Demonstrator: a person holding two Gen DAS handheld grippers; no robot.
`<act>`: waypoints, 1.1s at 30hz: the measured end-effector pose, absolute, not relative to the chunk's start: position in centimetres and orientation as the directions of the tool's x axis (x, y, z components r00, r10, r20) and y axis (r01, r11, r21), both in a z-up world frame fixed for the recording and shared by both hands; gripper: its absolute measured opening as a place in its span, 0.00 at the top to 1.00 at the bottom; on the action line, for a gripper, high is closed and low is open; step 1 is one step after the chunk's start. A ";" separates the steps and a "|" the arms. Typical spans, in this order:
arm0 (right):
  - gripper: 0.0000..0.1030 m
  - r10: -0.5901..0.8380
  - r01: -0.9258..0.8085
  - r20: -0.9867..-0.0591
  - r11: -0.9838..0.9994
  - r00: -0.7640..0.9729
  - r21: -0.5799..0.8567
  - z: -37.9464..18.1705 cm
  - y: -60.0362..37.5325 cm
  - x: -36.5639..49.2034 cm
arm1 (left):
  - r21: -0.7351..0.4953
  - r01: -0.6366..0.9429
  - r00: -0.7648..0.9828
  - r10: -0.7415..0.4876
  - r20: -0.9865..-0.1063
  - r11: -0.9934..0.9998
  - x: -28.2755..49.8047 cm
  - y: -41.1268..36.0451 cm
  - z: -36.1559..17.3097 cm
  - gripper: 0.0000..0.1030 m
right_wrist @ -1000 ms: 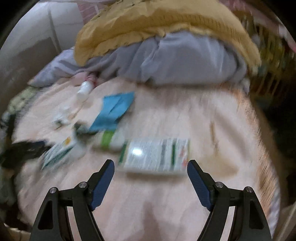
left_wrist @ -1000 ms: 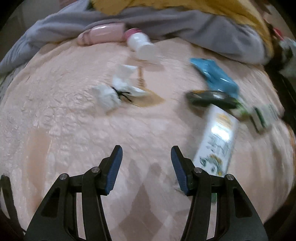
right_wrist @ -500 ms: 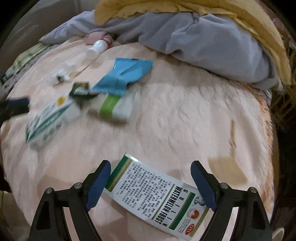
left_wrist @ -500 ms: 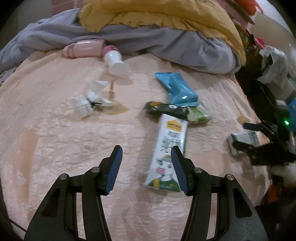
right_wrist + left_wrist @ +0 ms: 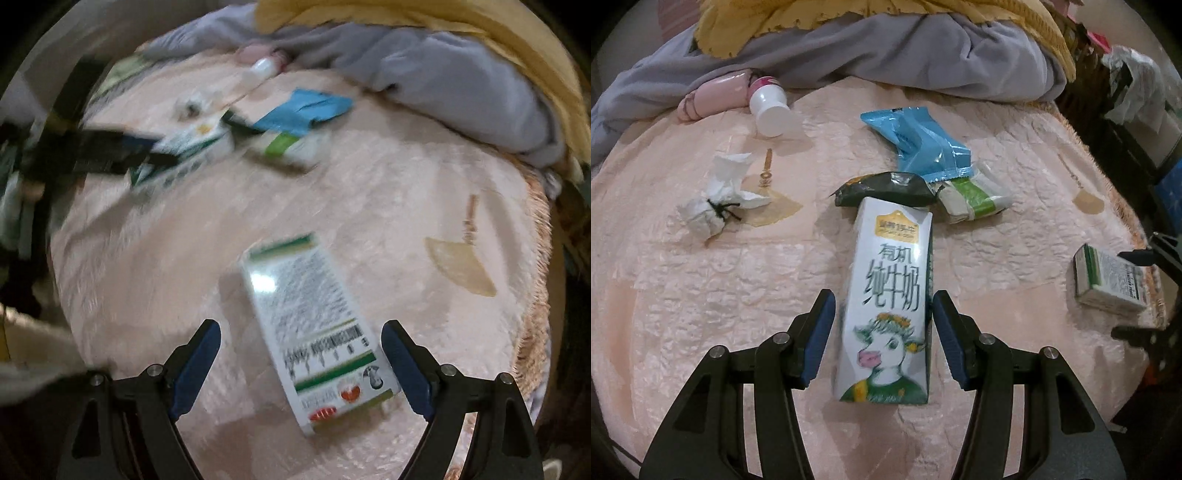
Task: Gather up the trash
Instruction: 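Grasp the Guilin medicine box with the right tool while the left tool grasps the milk carton, then carry the medicine box and milk carton over the white bucket with both tools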
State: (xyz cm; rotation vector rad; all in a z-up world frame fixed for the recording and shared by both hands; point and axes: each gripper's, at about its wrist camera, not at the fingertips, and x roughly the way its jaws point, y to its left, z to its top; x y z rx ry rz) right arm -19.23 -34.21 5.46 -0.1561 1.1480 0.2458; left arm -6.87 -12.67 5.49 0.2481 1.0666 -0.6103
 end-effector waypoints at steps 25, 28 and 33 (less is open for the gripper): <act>0.49 -0.001 0.053 -0.799 0.998 0.602 0.039 8.3 -35.5 -24.3 | -0.121 0.593 0.368 -0.402 -0.839 0.796 -13.1 -16.8 8.5 0.50; 0.49 0.002 0.108 -0.779 0.990 0.627 0.089 8.9 -36.3 -26.1 | -0.112 0.618 0.375 -0.417 -0.828 0.778 -14.6 -18.4 9.3 0.50; 0.49 -0.030 0.157 -0.754 0.983 0.656 0.097 9.8 -36.9 -28.3 | -0.112 0.652 0.369 -0.443 -0.817 0.750 -16.7 -21.0 10.5 0.50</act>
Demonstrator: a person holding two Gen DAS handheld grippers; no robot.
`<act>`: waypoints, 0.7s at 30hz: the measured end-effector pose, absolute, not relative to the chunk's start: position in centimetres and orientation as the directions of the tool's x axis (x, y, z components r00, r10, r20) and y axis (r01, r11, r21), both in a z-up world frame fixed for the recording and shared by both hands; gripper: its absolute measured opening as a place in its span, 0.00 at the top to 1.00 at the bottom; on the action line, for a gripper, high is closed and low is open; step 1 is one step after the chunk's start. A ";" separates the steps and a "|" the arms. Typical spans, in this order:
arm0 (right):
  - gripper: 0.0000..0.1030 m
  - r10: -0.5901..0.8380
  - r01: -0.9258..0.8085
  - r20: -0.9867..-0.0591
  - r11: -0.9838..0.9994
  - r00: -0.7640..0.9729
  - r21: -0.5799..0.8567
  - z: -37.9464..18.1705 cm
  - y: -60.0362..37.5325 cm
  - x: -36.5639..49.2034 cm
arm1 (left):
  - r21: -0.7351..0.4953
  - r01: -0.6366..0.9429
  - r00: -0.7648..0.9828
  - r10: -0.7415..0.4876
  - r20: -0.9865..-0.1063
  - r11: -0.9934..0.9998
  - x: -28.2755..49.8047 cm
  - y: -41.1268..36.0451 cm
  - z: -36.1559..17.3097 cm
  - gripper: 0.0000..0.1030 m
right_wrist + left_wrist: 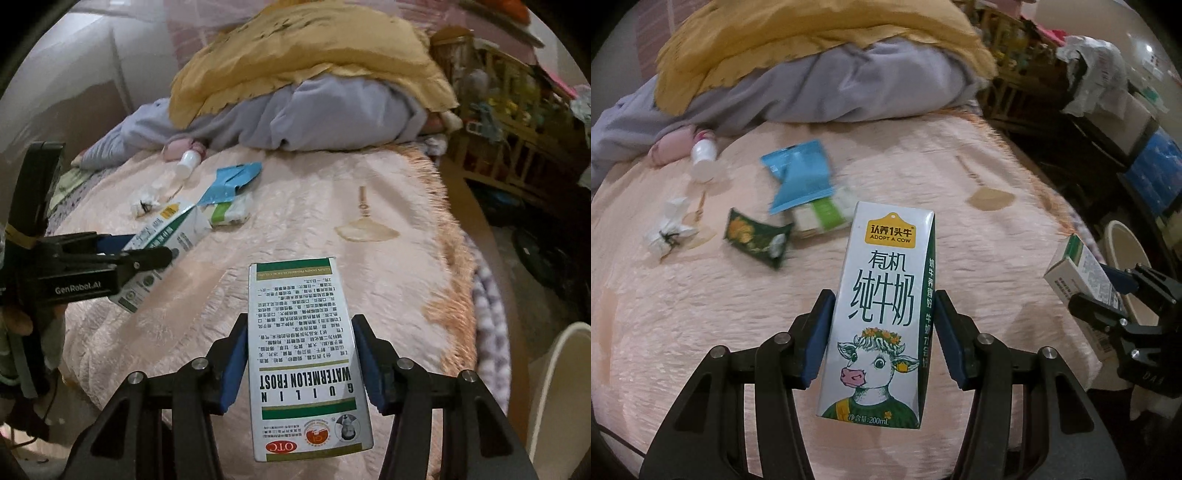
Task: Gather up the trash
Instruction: 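Carry the medicine box and milk carton over the white bucket with both tools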
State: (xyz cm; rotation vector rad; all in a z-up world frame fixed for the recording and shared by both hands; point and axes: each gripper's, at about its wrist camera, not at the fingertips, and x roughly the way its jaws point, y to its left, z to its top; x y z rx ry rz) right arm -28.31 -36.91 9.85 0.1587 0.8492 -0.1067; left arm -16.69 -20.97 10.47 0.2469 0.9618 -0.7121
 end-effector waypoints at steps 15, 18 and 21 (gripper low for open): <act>0.49 -0.129 0.308 -0.718 0.943 0.684 0.124 11.8 -42.6 -35.2 | -0.076 0.761 0.348 -0.505 -0.790 0.645 -22.6 -28.8 13.3 0.50; 0.49 -0.150 0.341 -0.714 0.931 0.684 0.131 11.9 -43.9 -36.6 | -0.067 0.783 0.339 -0.514 -0.788 0.619 -23.6 -30.4 13.4 0.50; 0.49 -0.171 0.371 -0.710 0.919 0.683 0.136 12.0 -45.0 -37.9 | -0.055 0.802 0.331 -0.520 -0.787 0.594 -24.9 -31.8 13.7 0.50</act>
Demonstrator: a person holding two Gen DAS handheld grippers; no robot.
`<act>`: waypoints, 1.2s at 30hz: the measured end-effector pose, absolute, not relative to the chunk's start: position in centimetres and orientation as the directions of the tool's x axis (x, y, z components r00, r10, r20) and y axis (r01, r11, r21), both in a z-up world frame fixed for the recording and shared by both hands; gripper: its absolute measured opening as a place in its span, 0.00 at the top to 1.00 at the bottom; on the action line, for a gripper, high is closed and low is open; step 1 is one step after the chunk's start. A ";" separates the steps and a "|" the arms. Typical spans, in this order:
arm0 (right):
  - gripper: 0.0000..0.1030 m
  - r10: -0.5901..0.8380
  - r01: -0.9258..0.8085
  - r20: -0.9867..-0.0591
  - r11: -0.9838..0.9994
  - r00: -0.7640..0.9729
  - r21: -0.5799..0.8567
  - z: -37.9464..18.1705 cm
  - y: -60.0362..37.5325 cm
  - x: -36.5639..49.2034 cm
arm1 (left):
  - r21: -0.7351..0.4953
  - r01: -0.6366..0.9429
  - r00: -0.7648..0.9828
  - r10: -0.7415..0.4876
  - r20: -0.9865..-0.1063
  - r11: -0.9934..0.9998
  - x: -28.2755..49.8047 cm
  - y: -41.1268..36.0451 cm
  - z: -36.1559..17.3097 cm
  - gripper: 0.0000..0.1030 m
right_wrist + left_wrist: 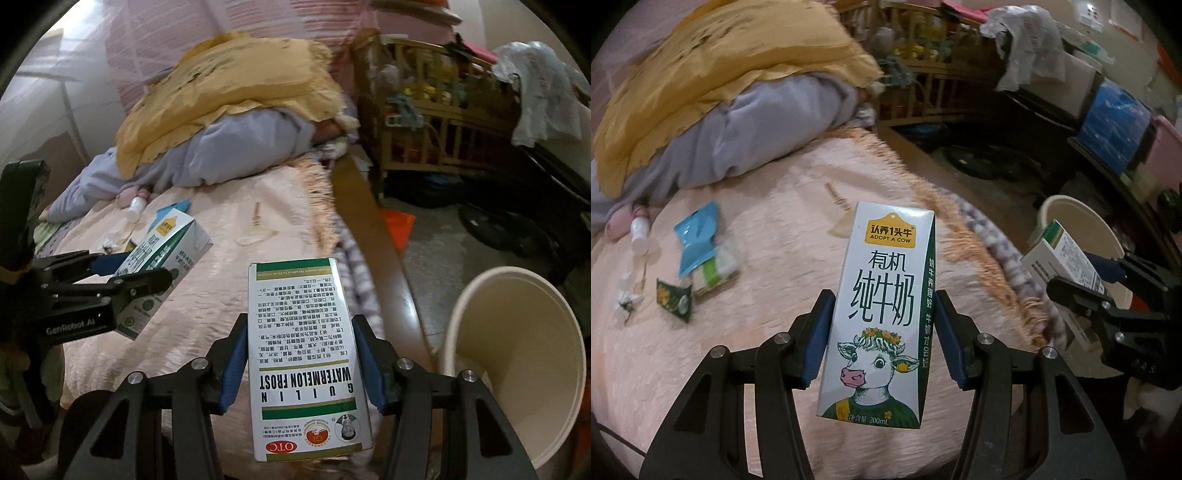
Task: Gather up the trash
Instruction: 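Carry the medicine box and milk carton over the white bucket with both tools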
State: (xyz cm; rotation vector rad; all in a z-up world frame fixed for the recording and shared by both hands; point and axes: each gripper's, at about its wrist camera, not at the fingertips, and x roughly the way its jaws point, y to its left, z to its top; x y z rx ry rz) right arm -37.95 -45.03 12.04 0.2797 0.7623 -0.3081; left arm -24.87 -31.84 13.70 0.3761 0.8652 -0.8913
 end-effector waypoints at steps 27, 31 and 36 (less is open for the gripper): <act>0.49 -0.325 0.618 -0.722 0.766 0.611 0.179 10.3 -55.6 -50.6 | -0.030 0.921 0.213 -0.568 -0.795 0.388 -34.9 -44.0 13.3 0.50; 0.49 -0.335 0.641 -0.723 0.743 0.604 0.191 9.8 -56.9 -51.7 | -0.060 0.928 0.176 -0.575 -0.799 0.367 -35.8 -45.3 13.1 0.50; 0.49 -0.347 0.666 -0.728 0.720 0.591 0.196 9.1 -58.1 -52.3 | -0.093 0.935 0.131 -0.577 -0.806 0.341 -36.7 -47.1 12.7 0.50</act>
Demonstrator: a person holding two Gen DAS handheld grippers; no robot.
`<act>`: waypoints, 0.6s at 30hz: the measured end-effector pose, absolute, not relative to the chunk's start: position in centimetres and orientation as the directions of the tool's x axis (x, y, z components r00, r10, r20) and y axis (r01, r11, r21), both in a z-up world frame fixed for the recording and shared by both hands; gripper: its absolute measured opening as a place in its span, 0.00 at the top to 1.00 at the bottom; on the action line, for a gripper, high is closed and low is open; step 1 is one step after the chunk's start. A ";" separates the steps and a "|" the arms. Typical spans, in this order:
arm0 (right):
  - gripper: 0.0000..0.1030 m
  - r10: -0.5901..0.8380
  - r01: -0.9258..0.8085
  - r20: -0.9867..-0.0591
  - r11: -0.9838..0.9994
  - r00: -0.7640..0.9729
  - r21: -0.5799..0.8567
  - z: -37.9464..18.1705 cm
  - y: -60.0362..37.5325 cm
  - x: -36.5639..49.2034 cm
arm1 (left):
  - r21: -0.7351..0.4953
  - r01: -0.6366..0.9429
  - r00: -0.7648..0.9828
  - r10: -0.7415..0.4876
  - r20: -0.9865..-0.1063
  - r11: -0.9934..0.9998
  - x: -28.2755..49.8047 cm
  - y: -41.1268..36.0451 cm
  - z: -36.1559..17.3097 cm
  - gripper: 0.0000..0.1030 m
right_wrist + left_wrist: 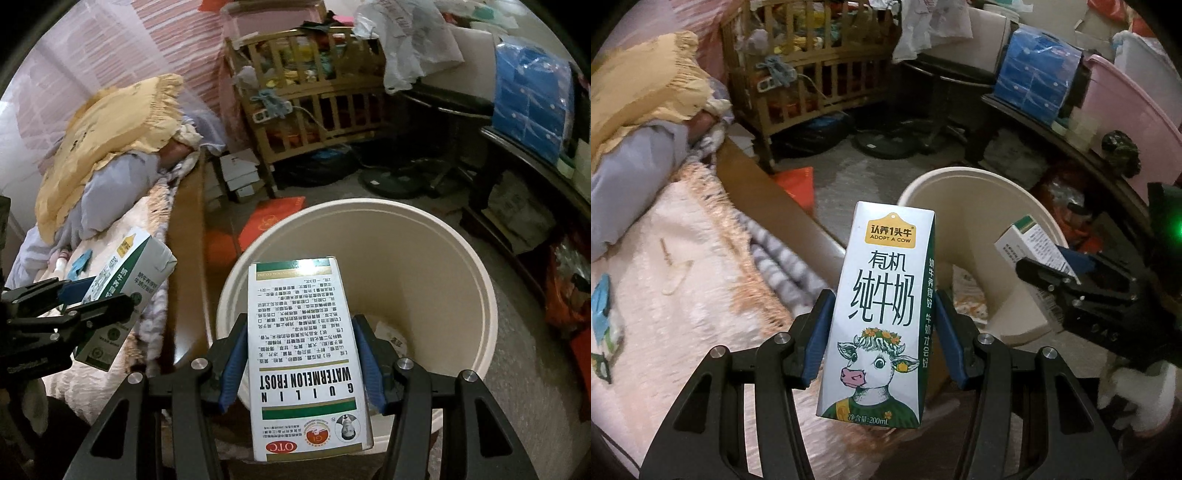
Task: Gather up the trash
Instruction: 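Carry the medicine box and milk carton over the white bucket with both tools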
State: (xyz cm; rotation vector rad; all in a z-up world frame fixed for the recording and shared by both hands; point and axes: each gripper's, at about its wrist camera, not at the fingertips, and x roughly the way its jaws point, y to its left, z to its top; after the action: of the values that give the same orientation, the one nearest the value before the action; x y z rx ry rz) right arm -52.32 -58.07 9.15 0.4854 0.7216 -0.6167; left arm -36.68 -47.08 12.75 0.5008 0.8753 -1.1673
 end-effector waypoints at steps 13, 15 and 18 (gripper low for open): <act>0.49 -0.352 0.712 -0.751 0.668 0.559 0.217 7.0 -60.2 -53.6 | -0.173 0.933 0.043 -0.576 -0.816 0.315 -37.5 -50.9 11.6 0.50; 0.49 -0.354 0.717 -0.751 0.662 0.557 0.220 6.9 -60.5 -53.8 | -0.182 0.932 0.035 -0.578 -0.815 0.313 -37.7 -51.4 11.5 0.50; 0.49 -0.355 0.723 -0.753 0.653 0.553 0.224 6.8 -60.9 -53.8 | -0.195 0.930 0.024 -0.583 -0.812 0.310 -38.0 -52.1 11.5 0.49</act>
State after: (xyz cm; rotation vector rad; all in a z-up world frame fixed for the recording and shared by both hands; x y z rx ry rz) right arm -53.80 -60.87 6.77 0.5611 0.7333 -0.6781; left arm -37.96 -52.13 11.46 0.4536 0.9616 -1.2347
